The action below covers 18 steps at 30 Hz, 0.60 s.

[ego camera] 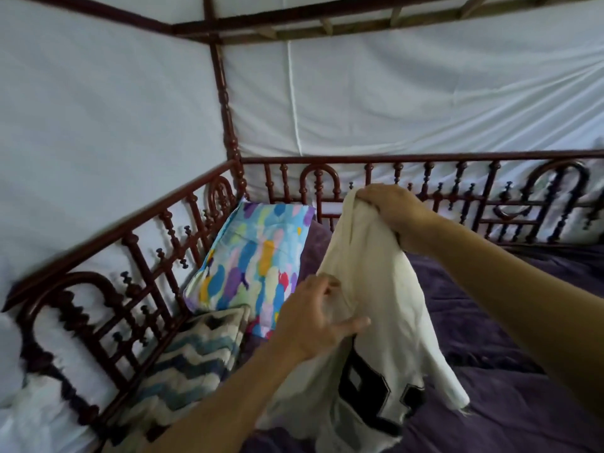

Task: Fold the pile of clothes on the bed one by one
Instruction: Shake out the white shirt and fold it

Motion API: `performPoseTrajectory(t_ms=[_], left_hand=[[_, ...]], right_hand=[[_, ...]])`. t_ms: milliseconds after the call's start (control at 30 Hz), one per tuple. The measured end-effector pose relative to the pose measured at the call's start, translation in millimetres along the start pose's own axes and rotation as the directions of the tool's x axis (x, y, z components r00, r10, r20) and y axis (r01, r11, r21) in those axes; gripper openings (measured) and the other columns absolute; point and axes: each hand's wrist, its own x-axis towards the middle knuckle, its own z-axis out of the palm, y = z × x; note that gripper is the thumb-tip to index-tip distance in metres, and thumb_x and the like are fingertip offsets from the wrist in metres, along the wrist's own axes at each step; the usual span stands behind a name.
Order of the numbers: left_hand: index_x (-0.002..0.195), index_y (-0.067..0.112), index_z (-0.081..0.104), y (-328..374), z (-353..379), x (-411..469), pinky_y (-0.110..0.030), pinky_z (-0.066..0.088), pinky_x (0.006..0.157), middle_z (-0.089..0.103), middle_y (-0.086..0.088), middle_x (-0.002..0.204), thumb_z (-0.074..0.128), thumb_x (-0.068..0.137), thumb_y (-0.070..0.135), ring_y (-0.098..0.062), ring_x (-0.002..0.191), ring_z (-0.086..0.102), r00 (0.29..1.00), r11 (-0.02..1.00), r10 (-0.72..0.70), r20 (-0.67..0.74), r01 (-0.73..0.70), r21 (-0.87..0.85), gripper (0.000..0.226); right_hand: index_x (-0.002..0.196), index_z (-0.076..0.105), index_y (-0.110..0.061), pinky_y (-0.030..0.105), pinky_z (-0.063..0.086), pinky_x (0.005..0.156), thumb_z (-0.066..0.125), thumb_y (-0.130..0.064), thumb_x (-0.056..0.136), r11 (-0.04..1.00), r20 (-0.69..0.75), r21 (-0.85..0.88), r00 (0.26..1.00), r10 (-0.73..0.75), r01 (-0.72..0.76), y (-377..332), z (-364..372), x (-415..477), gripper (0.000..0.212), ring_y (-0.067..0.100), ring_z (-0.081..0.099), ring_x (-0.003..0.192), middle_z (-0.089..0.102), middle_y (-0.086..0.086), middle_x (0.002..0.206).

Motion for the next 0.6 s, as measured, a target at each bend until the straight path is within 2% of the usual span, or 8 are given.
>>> performPoseTrajectory(t_ms=[67, 133, 167, 267, 333, 433, 500, 600], left_hand=[[0.095, 0.025, 0.053, 3, 23, -4, -0.025, 0.046, 0.072, 0.058, 0.012, 0.090, 0.066, 0.065, 0.071, -0.006, 0.082, 0.056, 0.998, 0.998, -0.057, 0.033, 0.057, 0.022, 0.056], [0.077, 0.015, 0.056, 1, 31, 0, -0.031, 0.044, 0.064, 0.058, 0.004, 0.071, 0.068, 0.081, 0.045, -0.012, 0.066, 0.054, 0.996, 0.989, -0.082, 0.019, 0.084, -0.122, 0.032], [0.067, 0.013, 0.052, -3, 30, 2, -0.031, 0.039, 0.059, 0.052, 0.004, 0.060, 0.066, 0.086, 0.034, -0.010, 0.058, 0.047, 0.995, 0.968, -0.093, 0.045, 0.101, -0.229, 0.032], [0.066, 0.001, 0.056, -22, 14, 9, -0.031, 0.034, 0.060, 0.050, -0.001, 0.061, 0.062, 0.092, 0.027, -0.011, 0.060, 0.044, 0.981, 0.844, -0.114, 0.158, 0.180, -0.506, 0.037], [0.067, 0.007, 0.060, -31, -2, 15, -0.036, 0.034, 0.062, 0.050, -0.002, 0.062, 0.059, 0.094, 0.024, -0.017, 0.064, 0.044, 0.975, 0.758, -0.139, 0.171, 0.216, -0.615, 0.032], [0.053, 0.027, 0.047, -24, -31, 34, -0.026, 0.033, 0.056, 0.037, 0.014, 0.050, 0.054, 0.096, 0.025, -0.008, 0.057, 0.037, 0.993, 0.857, -0.083, 0.082, 0.113, -0.502, 0.043], [0.054, 0.028, 0.041, -10, -52, 47, -0.019, 0.027, 0.049, 0.034, 0.015, 0.048, 0.056, 0.093, 0.035, -0.002, 0.050, 0.031, 0.997, 0.909, 0.051, 0.051, -0.025, -0.417, 0.042], [0.063, 0.025, 0.048, 7, -82, 60, -0.018, 0.031, 0.046, 0.043, 0.011, 0.052, 0.065, 0.071, 0.067, -0.004, 0.048, 0.038, 0.959, 0.950, 0.255, 0.122, -0.225, -0.218, 0.046]], right_hand=[[0.073, 0.068, -0.020, 0.037, 0.053, 0.072, 0.058, -0.034, 0.089, 0.998, 0.027, 0.026, 0.998, 0.048, -0.049, 2, 12, -13, 0.023, 0.022, 0.062, 0.076, 0.066, 0.007, 0.081], [0.075, 0.066, -0.016, 0.033, 0.052, 0.067, 0.058, -0.032, 0.089, 0.998, 0.050, 0.029, 0.997, 0.055, -0.057, 5, 11, -25, 0.023, 0.019, 0.062, 0.072, 0.065, 0.006, 0.077], [0.078, 0.066, -0.015, 0.030, 0.054, 0.062, 0.058, -0.032, 0.090, 0.997, 0.039, 0.041, 0.997, 0.060, -0.062, 6, 5, -32, 0.022, 0.018, 0.064, 0.068, 0.066, 0.005, 0.074], [0.081, 0.073, -0.013, 0.030, 0.055, 0.052, 0.064, -0.032, 0.087, 0.990, -0.116, 0.097, 0.987, 0.111, -0.099, 7, -27, -51, 0.022, 0.017, 0.068, 0.058, 0.071, 0.005, 0.069], [0.081, 0.075, -0.013, 0.036, 0.058, 0.061, 0.070, -0.035, 0.082, 0.995, -0.221, 0.069, 0.971, 0.090, -0.076, 10, -52, -64, 0.023, 0.022, 0.067, 0.062, 0.071, 0.007, 0.072], [0.074, 0.071, -0.017, 0.034, 0.053, 0.064, 0.077, -0.052, 0.068, 0.976, -0.189, -0.216, 0.981, -0.046, 0.004, 19, -87, -89, 0.036, 0.017, 0.063, 0.062, 0.066, 0.000, 0.066], [0.077, 0.070, -0.016, 0.031, 0.050, 0.063, 0.075, -0.064, 0.063, 0.837, -0.056, -0.546, 0.995, -0.077, 0.034, 22, -101, -110, 0.051, 0.014, 0.063, 0.062, 0.067, -0.001, 0.068], [0.070, 0.062, 0.000, 0.031, 0.040, 0.056, 0.065, -0.074, 0.062, 0.679, -0.044, -0.734, 0.998, -0.049, 0.001, 28, -119, -132, 0.074, 0.017, 0.051, 0.055, 0.054, 0.002, 0.059]])
